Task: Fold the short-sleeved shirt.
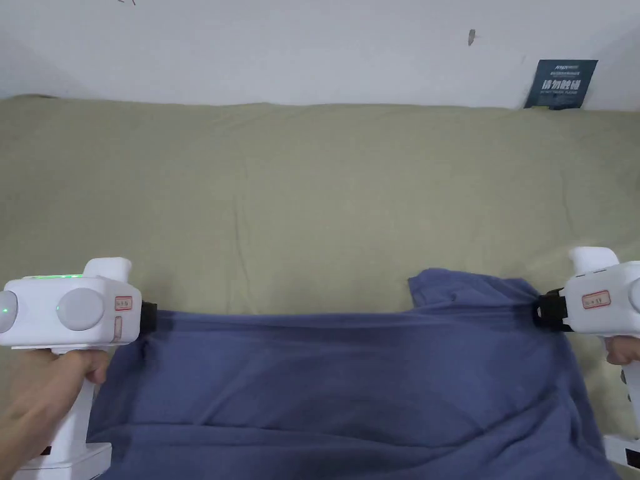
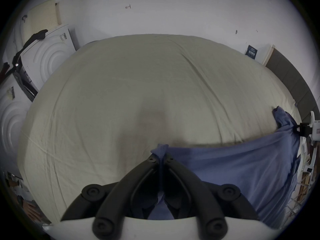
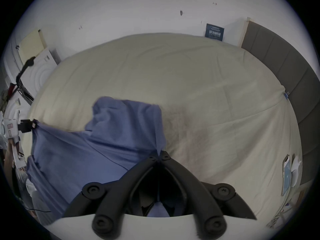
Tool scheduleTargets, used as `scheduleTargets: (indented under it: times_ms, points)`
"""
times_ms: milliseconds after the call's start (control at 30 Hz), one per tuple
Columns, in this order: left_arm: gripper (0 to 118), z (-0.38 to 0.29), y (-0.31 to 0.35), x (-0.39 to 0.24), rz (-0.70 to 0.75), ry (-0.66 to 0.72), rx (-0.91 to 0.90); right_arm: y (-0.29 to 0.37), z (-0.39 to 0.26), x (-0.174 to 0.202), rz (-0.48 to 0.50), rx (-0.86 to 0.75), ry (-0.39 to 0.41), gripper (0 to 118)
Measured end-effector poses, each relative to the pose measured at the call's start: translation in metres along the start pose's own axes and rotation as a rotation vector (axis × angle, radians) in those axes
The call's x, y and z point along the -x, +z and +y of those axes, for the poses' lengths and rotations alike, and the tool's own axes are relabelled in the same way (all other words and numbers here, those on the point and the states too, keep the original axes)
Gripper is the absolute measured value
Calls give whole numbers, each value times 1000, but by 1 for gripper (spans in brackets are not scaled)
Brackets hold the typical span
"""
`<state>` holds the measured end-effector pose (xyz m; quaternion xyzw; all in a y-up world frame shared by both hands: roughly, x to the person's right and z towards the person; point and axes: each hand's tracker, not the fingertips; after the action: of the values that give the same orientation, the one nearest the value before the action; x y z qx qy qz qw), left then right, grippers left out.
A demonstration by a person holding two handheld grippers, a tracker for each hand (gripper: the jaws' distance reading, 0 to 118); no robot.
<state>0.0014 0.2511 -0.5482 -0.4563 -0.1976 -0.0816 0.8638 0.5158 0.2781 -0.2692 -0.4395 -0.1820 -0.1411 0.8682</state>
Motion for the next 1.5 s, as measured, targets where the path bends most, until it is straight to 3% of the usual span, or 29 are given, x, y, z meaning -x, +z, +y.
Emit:
scheduleTargets:
  times_ms: [233,533,667,967,1033,1067,1100,1133,1200,1233,1267,1433,1500]
  points:
    - [0,-32,72,19,-29,3,-71,72,-35,-1,41,-69,-4,1]
    - [0,-115,149,32,-61,-23,-136,140,-131,4,69,-138,28,2]
    - [0,-156,154,39,-74,-14,-118,141,-180,1,58,-111,52,1]
    - [0,-211,134,46,-69,-14,-58,111,-223,-9,57,-34,3,2]
    - [7,-214,132,45,-62,-13,-53,108,-223,-8,59,-18,-2,3]
    - [24,-216,131,45,-59,-3,-58,108,-223,-7,55,-20,-1,10]
    - [62,-216,132,46,-60,2,-66,109,-223,-7,57,-28,-3,33]
    - [93,-216,132,46,-57,5,-70,109,-222,-7,61,-32,-13,43]
    - [115,-214,131,48,-37,3,-53,113,-219,-5,8,-1,-33,66]
    - [114,-211,145,52,-21,18,-86,117,-218,-4,17,-12,-28,102]
    - [113,-208,144,50,-38,-10,-110,123,-218,-3,30,-59,-25,108]
    - [112,-185,193,15,-55,7,-234,156,-197,28,14,-218,-18,108]
    - [104,-177,212,-5,-60,-22,-308,169,-190,48,22,-288,1,107]
